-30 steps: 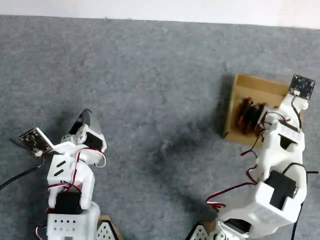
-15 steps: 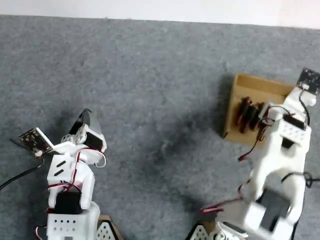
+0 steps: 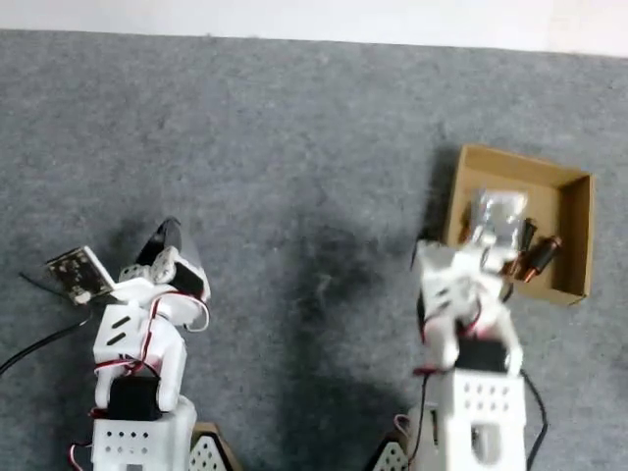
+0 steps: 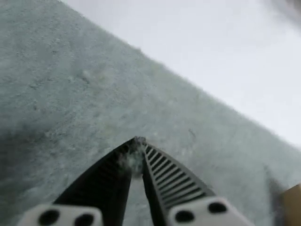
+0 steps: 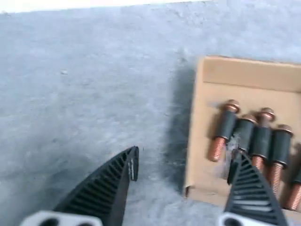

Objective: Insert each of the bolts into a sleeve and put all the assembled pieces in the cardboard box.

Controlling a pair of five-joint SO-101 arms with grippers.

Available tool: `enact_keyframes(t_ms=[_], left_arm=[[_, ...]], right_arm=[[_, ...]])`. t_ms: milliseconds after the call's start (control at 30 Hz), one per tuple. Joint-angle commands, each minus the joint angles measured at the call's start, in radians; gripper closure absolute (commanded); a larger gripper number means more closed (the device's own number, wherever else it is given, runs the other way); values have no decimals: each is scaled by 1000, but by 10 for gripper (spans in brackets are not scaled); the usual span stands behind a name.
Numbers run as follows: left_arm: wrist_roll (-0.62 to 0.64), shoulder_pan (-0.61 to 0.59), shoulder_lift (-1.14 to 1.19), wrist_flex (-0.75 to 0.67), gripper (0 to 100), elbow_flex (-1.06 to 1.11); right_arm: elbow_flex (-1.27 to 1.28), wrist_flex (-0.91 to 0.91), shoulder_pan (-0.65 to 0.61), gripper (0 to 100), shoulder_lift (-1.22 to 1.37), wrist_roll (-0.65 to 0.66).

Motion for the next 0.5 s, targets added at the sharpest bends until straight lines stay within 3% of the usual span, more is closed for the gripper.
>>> enact_keyframes(t_ms=[0,200,467], left_arm=[[-106,12,-15,92,993,19],[-285,13,-15,334,993,19],[-382,13,-15,585,993,19]], right_arm=[[142,7,-28,728,-260,-11],[435,16,-38,728,-558,-12],[452,130,-39,728,-501,-14]])
